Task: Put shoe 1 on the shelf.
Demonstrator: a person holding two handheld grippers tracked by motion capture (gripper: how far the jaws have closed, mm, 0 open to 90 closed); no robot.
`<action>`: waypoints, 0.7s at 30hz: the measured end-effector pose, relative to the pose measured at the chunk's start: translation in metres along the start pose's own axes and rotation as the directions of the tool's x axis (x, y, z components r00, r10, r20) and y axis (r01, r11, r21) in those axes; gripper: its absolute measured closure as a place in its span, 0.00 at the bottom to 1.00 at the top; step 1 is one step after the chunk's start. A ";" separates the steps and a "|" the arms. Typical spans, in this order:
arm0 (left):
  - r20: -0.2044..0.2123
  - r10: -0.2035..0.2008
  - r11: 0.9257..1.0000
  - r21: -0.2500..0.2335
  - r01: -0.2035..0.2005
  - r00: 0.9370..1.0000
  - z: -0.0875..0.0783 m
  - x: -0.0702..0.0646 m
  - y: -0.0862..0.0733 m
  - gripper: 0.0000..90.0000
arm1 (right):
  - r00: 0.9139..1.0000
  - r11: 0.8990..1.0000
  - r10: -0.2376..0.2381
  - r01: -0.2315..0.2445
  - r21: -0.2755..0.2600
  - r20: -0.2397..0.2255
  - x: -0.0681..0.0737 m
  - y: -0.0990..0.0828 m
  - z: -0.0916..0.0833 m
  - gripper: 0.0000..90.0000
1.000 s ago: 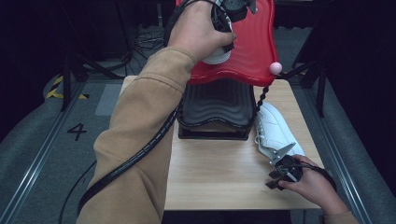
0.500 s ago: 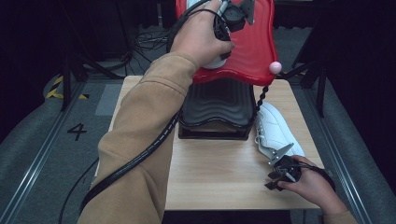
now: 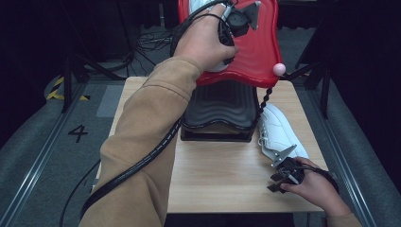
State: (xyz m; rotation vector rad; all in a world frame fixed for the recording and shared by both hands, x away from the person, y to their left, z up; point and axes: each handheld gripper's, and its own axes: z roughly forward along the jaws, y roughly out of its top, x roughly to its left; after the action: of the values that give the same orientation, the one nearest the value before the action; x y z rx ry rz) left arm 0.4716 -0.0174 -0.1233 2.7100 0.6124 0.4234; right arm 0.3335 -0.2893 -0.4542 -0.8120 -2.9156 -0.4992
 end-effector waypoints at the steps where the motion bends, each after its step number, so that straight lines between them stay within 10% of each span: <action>1: 0.011 -0.011 1.000 -0.011 0.011 1.000 0.000 0.000 -0.001 0.81 | 1.000 1.000 -0.001 0.001 -0.001 0.000 0.000 0.000 0.000 0.59; 7: 0.004 -0.034 0.999 -0.016 0.034 0.999 -0.003 0.002 -0.002 0.59 | 1.000 1.000 -0.002 0.002 -0.002 0.000 0.000 0.000 -0.001 0.59; 21: -0.018 -0.009 0.989 -0.147 0.006 1.000 -0.053 -0.007 -0.013 0.52 | 1.000 1.000 -0.003 0.003 -0.007 0.001 0.001 0.002 -0.001 0.58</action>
State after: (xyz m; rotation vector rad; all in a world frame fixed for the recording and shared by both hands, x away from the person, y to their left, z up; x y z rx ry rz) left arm 0.4420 0.0036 -0.0822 2.5659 0.5725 0.4732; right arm 0.3337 -0.2879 -0.4522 -0.8092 -2.9185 -0.5101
